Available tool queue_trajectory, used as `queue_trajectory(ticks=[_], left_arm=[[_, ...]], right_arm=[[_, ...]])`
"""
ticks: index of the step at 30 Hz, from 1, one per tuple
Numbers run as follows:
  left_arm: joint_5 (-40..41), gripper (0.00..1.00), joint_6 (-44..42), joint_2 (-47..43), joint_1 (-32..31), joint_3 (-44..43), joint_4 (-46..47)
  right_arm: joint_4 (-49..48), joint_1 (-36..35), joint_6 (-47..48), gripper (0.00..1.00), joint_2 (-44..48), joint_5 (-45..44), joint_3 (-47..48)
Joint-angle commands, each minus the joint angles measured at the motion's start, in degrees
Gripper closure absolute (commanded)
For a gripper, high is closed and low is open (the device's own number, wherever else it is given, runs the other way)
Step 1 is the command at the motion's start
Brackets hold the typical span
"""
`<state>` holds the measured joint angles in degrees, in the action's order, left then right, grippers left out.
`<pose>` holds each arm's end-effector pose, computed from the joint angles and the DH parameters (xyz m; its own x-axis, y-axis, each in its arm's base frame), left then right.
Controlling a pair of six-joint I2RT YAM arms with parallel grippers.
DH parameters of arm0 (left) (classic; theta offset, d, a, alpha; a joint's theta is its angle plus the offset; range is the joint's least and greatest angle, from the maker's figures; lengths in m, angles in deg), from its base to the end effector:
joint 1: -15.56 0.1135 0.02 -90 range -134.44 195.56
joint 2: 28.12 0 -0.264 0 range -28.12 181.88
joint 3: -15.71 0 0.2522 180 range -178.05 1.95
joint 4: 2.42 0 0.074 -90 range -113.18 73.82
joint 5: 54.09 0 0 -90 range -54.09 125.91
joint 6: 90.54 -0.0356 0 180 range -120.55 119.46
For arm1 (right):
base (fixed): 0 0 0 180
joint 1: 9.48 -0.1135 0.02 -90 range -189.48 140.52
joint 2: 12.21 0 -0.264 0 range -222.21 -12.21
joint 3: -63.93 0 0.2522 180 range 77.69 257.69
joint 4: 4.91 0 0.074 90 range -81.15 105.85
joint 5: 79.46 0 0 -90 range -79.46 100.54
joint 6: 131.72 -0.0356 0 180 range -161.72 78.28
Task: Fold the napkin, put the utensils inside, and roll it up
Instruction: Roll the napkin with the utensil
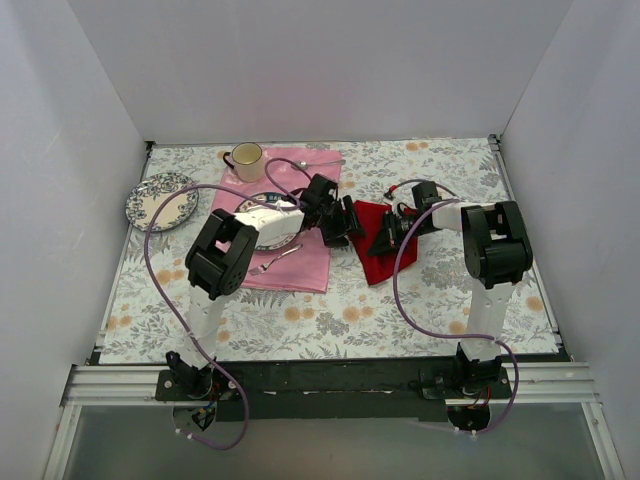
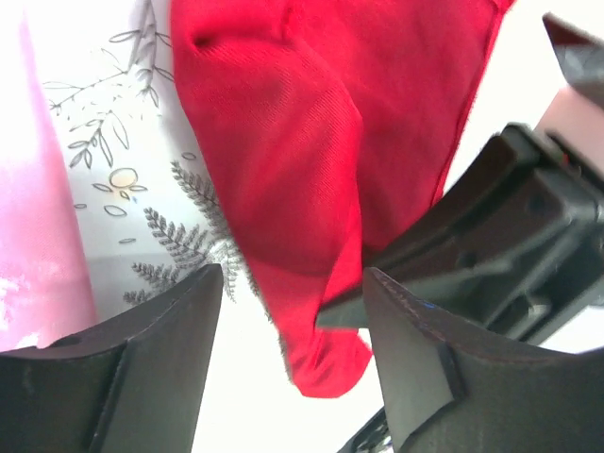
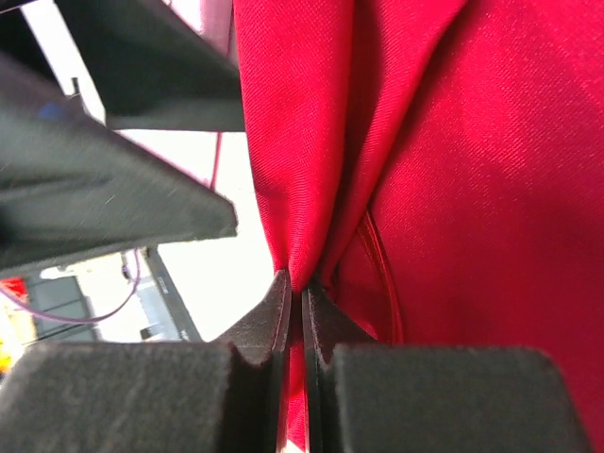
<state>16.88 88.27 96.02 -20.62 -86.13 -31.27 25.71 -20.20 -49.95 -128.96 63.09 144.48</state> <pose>0.3717 -0.2862 0.1525 -0.7361 -0.6326 0.2409 -0.6135 0.4730 -0.6324 0.3681 0.0985 0.1124 -0.9541 -0.0920 -0.2851 -0.2865 0.5583 0.7786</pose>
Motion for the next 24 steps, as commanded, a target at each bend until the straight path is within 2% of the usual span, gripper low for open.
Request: queue_trajectory(ticks=[1,4,5,7,8,10,12,14,20,24], left_arm=[[-1.88,0.37,-7.24,-7.15,-0.12,0.54,4.46],[-5.39,0.39,-7.17,-6.46,0.24,-1.48,4.98],[-6.54,0.47,-6.38,-6.28,0.24,-1.57,5.85],[-10.74,0.52,-4.71,-5.14,0.76,-1.58,9.79],[-12.33,0.59,-2.7,-4.52,0.94,-1.49,11.21],[-14.62,0.65,-0.93,-3.21,1.46,-1.75,14.2],[-15.42,0.72,0.91,-1.36,1.82,-2.19,14.74],[-15.52,0.75,1.36,0.22,2.08,-2.89,18.08],[-16.3,0.84,1.89,3.39,3.22,-3.95,19.66],[-14.03,0.91,0.4,6.1,4.1,-4.21,19.58]], right_arm=[[5.63,-0.53,5.15,0.97,-0.76,-5.88,4.31],[6.51,-0.79,5.33,0.96,-1.72,-6.24,5.46],[6.69,-0.79,5.33,0.96,-1.9,-6.24,6.07],[7.22,-0.79,5.42,0.97,-2.6,-6.41,6.69],[7.13,-0.79,5.24,0.97,-2.61,-6.24,6.95],[7.3,-0.79,5.24,0.98,-2.69,-6.24,7.22],[7.39,-0.79,5.15,0.99,-2.96,-5.98,7.83],[7.92,-0.79,5.15,0.99,-3.4,-5.8,8.27],[8.27,-0.79,5.07,0.99,-3.84,-5.36,8.8],[8.27,-0.7,4.89,0.97,-3.84,-6.15,8.45]])
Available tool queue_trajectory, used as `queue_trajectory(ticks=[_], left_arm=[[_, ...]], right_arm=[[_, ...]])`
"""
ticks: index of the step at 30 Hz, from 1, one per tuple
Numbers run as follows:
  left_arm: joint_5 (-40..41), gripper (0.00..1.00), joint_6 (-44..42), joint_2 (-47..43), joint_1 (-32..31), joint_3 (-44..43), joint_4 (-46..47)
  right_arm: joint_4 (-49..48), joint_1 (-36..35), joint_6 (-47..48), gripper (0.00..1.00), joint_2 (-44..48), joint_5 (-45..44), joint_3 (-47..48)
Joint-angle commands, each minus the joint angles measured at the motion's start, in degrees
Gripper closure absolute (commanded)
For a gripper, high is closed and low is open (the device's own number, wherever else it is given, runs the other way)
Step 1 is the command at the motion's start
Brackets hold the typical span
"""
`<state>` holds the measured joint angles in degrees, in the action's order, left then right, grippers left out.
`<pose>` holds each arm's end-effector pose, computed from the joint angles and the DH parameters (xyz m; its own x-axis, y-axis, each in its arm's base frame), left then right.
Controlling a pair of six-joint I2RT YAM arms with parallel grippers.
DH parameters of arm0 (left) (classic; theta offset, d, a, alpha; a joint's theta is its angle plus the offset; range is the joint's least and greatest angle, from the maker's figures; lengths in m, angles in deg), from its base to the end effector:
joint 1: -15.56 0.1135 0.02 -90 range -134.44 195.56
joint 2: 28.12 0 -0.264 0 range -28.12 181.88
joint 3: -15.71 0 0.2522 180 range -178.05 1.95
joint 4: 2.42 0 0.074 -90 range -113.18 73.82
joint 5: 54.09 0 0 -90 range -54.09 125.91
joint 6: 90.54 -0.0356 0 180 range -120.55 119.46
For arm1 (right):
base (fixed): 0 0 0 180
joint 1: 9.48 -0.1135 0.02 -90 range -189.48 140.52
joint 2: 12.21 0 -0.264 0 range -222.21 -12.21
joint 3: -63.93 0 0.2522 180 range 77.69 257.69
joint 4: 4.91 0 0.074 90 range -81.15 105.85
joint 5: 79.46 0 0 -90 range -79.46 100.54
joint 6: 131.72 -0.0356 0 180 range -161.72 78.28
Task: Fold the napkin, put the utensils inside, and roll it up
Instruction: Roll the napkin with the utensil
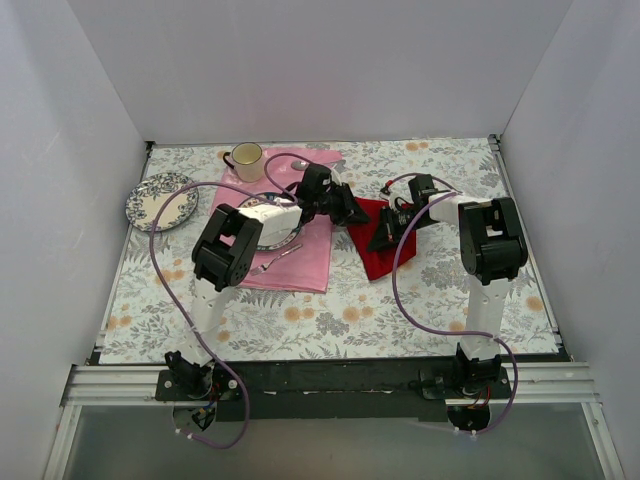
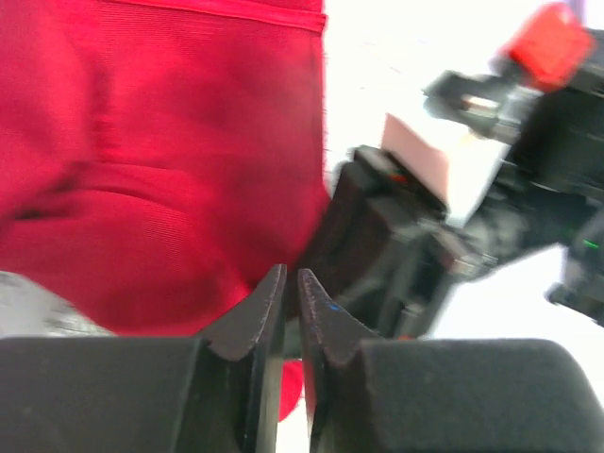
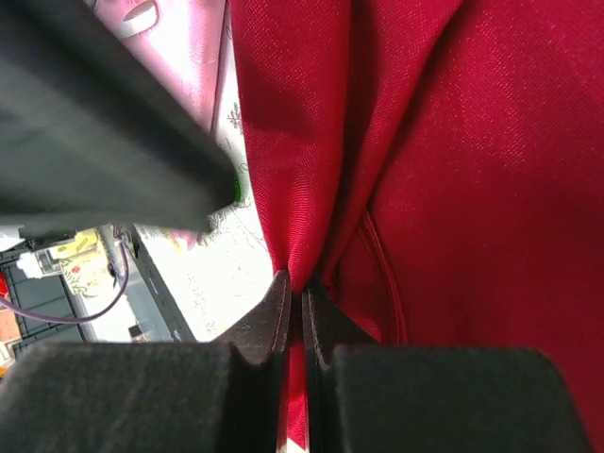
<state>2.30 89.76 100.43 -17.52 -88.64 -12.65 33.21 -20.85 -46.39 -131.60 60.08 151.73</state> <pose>0.4082 -0.2894 0.1580 -0.8346 -0.4502 0.3173 -0.4781 0.3062 -0.8232 0.3849 0.1050 0.1203 -0.9480 -0.1367 -0.2875 -0.3104 0.5973 0.7395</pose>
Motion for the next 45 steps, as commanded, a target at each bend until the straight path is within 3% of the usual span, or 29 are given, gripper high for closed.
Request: queue_trajectory(ticks=[1,6,8,13,16,22,27,33,38,41,45], left_arm=[[0.65,0.92,-1.7,2.31,1.35,-1.87,0.69],[1.96,0.95,-3.64,5.92,2.49,-3.54,-0.71],[2.23,0.96,-3.38,6.27,2.76,-2.58,0.07],[2.32,0.98,-3.55,6.1,2.93,-1.27,0.6],[2.32,0.99,-3.47,5.75,2.93,-0.73,1.13],[2.4,0.99,-3.29,5.31,3.2,-0.38,1.13],[3.1,1.0,-2.41,5.13,3.2,0.23,0.96],[8.54,1.0,-0.83,4.69,3.37,1.37,-1.86],[9.08,1.0,-0.66,4.86,3.29,1.73,-2.04],[9.17,1.0,-0.04,5.04,3.37,1.9,-1.6],[9.17,1.0,0.05,5.04,3.28,1.91,-1.33]], right_arm=[[0.69,-0.05,1.24,0.94,-1.02,-3.31,0.93],[0.25,0.04,0.28,0.86,0.91,-5.15,-0.56],[0.25,0.3,-0.16,0.78,1.97,-6.29,-1.44],[-0.98,1.0,-1.75,0.64,8.38,-12.26,-2.67],[-0.54,1.71,-1.92,0.6,10.32,-17.18,-1.01],[-2.82,2.41,-4.38,0.64,9.88,-23.34,-3.1],[-6.51,2.85,-6.49,0.77,11.99,-30.35,-11.35],[-7.66,3.99,-7.29,0.8,15.5,-39.6,-16.64],[-7.92,3.56,-3.69,0.8,18.66,-41.01,-16.83],[-6.44,1.54,-0.97,0.76,21.21,-44.42,-13.33],[-4.76,-3.55,2.38,0.57,25.17,-49.19,-9.36]])
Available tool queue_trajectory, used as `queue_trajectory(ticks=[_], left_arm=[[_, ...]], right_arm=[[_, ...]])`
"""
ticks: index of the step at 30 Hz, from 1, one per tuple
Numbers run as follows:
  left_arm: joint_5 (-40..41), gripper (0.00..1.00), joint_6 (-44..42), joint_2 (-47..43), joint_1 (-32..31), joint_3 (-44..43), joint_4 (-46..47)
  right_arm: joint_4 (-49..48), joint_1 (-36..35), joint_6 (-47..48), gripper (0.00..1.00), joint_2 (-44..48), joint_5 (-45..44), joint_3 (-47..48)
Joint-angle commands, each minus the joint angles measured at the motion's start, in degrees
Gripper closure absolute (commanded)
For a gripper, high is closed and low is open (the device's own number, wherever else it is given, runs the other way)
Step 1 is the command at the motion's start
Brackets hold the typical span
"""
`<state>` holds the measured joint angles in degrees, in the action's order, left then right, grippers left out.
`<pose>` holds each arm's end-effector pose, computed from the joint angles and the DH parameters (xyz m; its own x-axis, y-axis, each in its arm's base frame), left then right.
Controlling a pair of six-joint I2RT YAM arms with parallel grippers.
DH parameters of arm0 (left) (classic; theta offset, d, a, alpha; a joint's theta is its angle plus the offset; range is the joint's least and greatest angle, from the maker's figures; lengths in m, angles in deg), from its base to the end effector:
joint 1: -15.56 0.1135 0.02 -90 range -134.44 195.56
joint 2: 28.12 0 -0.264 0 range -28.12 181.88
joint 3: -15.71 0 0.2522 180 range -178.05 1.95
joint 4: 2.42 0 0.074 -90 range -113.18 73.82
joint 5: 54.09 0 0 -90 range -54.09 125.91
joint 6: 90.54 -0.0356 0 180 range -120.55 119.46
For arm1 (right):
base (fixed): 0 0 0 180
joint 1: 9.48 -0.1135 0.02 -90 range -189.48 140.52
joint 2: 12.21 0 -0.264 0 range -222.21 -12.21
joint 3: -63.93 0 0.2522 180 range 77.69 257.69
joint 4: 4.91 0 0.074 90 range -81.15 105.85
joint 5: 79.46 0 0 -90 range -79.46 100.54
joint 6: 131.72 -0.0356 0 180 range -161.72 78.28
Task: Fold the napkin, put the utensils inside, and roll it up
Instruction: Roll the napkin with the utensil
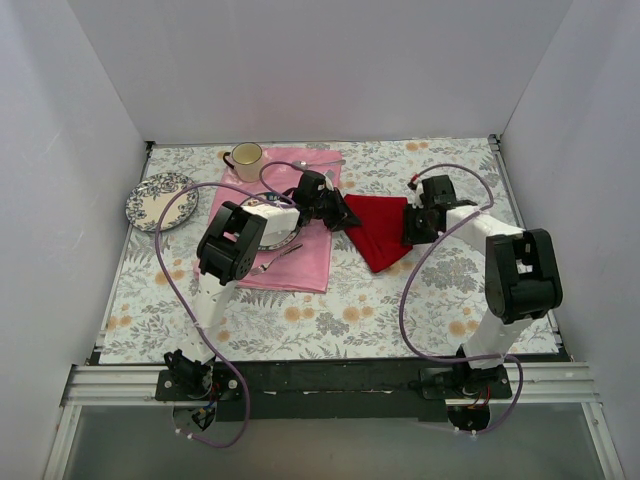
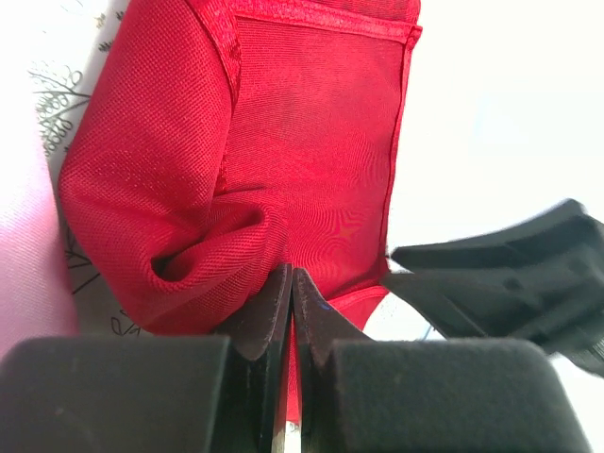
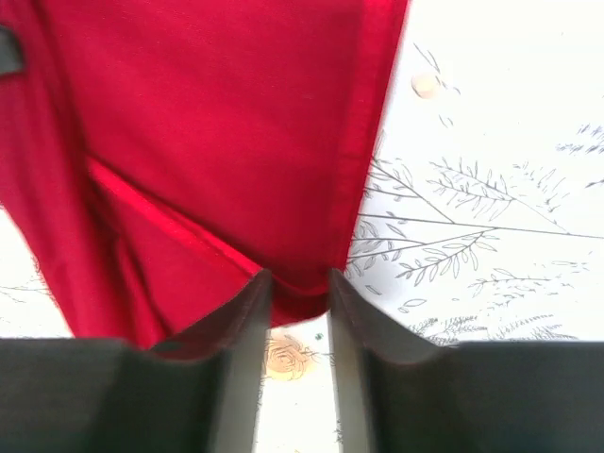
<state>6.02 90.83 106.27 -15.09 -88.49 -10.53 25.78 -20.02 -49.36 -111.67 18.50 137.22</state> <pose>0.4254 -0.2727 0.1103 -0.7655 -0.5539 0.3275 -0.5517 0.3028 -0.7772 0.3427 0.0688 0.1712 -0.8499 -0.0242 -0.5264 -0.1439 0.9716 0.1876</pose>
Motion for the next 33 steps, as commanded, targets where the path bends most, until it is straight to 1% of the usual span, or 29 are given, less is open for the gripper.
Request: queue_trajectory(ticks=[1,3,4,5,8,12,15,21,29,31,33], left_arm=[[5.63,1.0,-1.11,-0.79,0.77,1.84,-3.45],[5.46,1.0,-1.11,-0.62,0.86,1.75,-3.45],[5.54,1.0,-1.02,-0.53,0.86,1.84,-3.45],[5.28,1.0,-0.93,-0.53,0.77,1.93,-3.02],[4.93,1.0,-0.85,-0.18,0.86,2.02,-3.01],[4.75,1.0,-0.85,0.17,0.77,1.84,-3.45],[4.49,1.0,-0.67,0.35,0.86,1.75,-3.54],[4.05,1.0,-0.67,0.61,0.86,1.4,-3.81],[2.56,1.0,-0.76,1.49,0.77,0.78,-3.72],[2.12,1.0,-0.85,1.67,0.86,0.61,-3.8],[1.85,1.0,-1.02,1.93,0.77,0.61,-3.63]], right_arm=[[3.02,-6.92,5.96,0.55,5.94,-9.44,5.77],[3.81,-9.13,7.46,0.51,6.03,-8.24,7.61],[3.47,-10.79,7.46,0.5,5.77,-5.01,7.71],[2.85,-11.59,9.81,0.5,5.51,-0.54,7.8],[1.97,-14.67,12.37,0.47,3.93,1.96,8.32],[1.53,-19.85,15.98,0.44,0.6,-1.72,9.72],[3.11,-21.35,17.39,0.44,-2.39,-3.83,11.4],[3.2,-22.06,17.66,0.44,-5.65,-4.71,11.84],[2.67,-21.97,16.78,0.44,-7.85,-7.0,8.95],[2.67,-21.97,16.43,0.46,-7.94,-7.52,7.89],[3.19,-21.97,15.29,0.5,-8.47,-9.36,6.75]])
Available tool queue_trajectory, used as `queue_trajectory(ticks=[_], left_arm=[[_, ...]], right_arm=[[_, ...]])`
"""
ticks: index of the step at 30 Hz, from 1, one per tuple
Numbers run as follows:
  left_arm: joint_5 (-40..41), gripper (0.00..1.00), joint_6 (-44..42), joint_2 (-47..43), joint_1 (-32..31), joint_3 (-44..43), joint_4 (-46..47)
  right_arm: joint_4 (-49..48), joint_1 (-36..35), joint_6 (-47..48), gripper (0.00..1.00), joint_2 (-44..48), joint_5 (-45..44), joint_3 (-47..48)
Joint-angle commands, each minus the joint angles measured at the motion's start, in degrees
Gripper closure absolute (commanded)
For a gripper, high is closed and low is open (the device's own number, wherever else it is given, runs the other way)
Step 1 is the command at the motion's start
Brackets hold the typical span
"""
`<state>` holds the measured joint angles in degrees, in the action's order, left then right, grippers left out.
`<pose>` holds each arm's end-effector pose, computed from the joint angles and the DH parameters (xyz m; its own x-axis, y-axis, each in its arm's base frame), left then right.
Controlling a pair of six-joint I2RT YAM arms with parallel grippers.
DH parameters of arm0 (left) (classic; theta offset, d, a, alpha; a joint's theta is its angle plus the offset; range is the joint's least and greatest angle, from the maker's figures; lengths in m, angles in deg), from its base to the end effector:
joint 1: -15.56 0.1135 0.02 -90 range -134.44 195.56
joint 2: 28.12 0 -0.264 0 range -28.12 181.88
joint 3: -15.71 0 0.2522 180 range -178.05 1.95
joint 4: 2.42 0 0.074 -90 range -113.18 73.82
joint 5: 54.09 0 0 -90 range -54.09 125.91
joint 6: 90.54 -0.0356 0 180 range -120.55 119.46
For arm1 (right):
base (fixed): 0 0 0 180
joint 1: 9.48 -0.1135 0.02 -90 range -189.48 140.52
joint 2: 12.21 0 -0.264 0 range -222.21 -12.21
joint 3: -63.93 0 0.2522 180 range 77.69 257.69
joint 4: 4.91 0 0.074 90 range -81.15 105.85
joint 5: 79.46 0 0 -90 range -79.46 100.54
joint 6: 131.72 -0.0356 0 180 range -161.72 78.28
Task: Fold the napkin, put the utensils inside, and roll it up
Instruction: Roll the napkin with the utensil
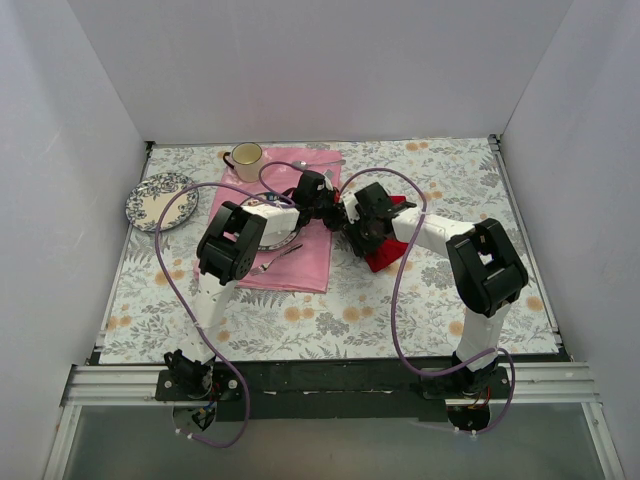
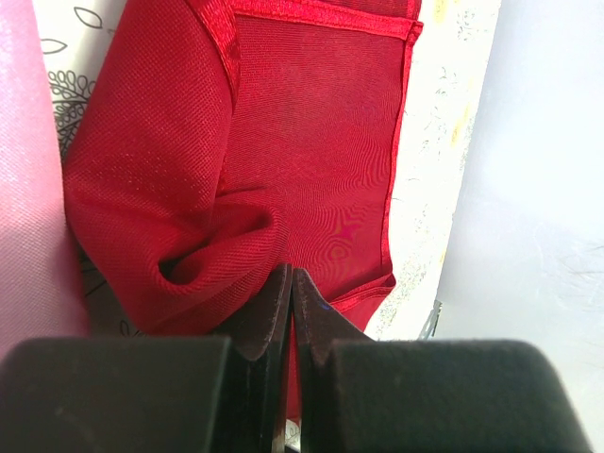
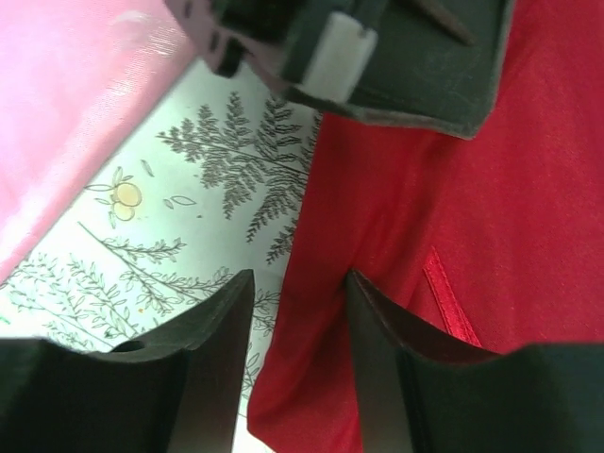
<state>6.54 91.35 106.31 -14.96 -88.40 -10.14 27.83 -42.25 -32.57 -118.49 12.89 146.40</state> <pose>0.4264 -0.2716 0.1100 -0.7574 -0.5646 0.3280 -0.5561 0.2945 -0.7772 0.3231 0.2097 0.1737 -0.6036 -0.5775 -0.5496 -0.6643 0.7456 -0.0539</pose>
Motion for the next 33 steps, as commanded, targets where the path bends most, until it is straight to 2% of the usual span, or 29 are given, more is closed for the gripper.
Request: queue_trajectory(ticks=[1,4,5,9,11,14,19,23,24,27,30,33], left_arm=[[1.15,1.0,-1.63,2.06,0.73,0.43,-4.02],[-0.34,1.0,-1.63,2.85,0.64,-0.09,-4.02],[-1.04,1.0,-1.63,3.03,0.73,-0.27,-4.02],[-2.45,1.0,-1.98,3.47,0.29,-0.62,-3.93],[-3.24,1.0,-2.25,3.73,-0.32,-0.71,-3.85],[-4.03,1.0,-3.12,3.73,-1.29,-1.32,-3.85],[-4.74,1.0,-5.06,3.47,-3.31,-4.66,-7.53],[-1.76,0.78,-6.99,-0.12,-3.05,-7.9,-12.52],[-1.14,0.67,-7.95,-0.66,-2.96,-9.31,-13.68],[-1.13,0.53,-8.31,-2.06,-1.82,-13.88,-16.76],[-0.61,0.44,-8.93,-2.77,-0.68,-18.19,-20.71],[-2.62,0.41,-8.31,-3.91,0.46,-19.43,-21.42]], right_arm=[[1.41,0.25,-1.67,0.52,-1.74,-4.1,-2.79],[1.58,0.34,-3.95,0.67,-1.65,-3.93,-5.07],[1.67,0.26,-5.53,0.76,-1.56,-3.84,-5.68],[1.15,0.25,-10.53,0.86,0.1,-2.7,-9.11],[-0.61,0.25,-13.44,0.92,1.68,1.07,-12.36],[-4.73,0.17,-19.24,0.99,3.35,4.14,-18.07],[-10.36,0.25,-28.46,0.99,6.52,8.98,-24.84],[-13.53,0.87,-31.47,0.99,8.45,11.89,-26.61],[-13.53,0.87,-31.65,0.99,8.46,12.32,-26.35],[-15.11,1.48,-32.52,0.99,8.02,14.17,-26.52],[-17.39,2.54,-33.49,0.99,7.58,16.63,-27.48],[-18.45,3.07,-34.54,0.99,7.4,17.86,-28.45]])
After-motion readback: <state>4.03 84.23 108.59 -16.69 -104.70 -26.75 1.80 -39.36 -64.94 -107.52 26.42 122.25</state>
